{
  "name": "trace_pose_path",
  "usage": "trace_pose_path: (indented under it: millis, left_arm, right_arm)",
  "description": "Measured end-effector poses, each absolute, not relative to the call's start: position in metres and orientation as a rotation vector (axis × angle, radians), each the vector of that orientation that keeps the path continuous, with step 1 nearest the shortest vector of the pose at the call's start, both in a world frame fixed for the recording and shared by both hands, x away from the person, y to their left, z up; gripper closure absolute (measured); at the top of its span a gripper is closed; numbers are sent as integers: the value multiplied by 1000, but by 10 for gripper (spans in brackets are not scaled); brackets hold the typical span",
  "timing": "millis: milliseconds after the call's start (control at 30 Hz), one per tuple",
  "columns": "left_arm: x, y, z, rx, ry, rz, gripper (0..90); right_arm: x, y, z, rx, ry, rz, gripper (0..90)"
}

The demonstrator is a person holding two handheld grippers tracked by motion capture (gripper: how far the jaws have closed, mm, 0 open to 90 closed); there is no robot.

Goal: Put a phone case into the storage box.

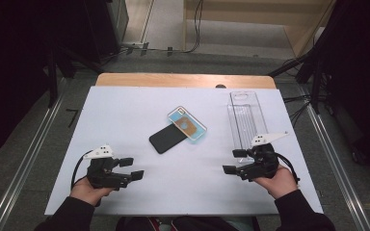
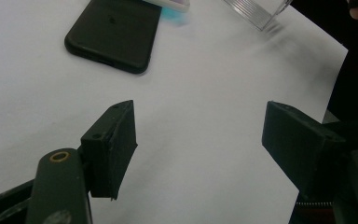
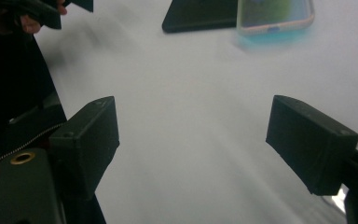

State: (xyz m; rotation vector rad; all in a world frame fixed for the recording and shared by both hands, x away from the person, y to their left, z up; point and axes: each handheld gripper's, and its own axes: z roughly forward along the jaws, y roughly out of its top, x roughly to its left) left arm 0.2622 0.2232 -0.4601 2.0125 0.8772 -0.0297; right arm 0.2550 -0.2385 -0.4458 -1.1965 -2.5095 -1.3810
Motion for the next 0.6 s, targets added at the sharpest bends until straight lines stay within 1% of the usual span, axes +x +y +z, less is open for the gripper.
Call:
trace_pose_path:
  millis: [600]
  left_arm:
    - [262, 226, -462, 2013, 893, -49, 262]
  right_arm:
    - [303, -201, -434, -1193, -2589, -1342, 151]
